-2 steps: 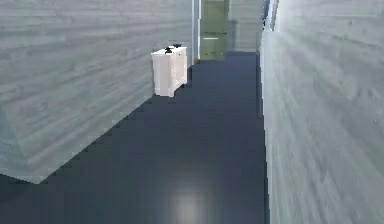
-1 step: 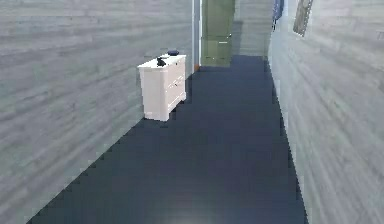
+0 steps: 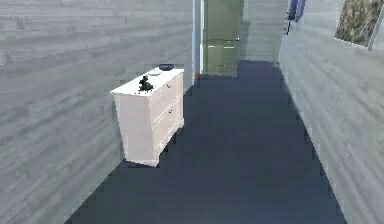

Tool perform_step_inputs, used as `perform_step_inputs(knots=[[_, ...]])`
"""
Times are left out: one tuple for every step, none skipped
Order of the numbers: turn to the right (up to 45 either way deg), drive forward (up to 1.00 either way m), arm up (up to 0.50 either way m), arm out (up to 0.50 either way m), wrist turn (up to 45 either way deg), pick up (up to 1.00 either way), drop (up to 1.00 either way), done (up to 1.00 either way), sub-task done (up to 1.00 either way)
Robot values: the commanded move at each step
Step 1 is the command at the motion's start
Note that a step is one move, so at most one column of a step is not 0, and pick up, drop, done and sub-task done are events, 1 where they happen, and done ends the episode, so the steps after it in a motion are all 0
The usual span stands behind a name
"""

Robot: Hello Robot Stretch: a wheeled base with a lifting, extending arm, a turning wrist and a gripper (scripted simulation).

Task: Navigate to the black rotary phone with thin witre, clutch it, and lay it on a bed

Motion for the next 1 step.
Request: perform_step_inputs(knots=[[3.0,0.00,0.00,0.00,0.0,0.00,0.00,0.00,0.00]])
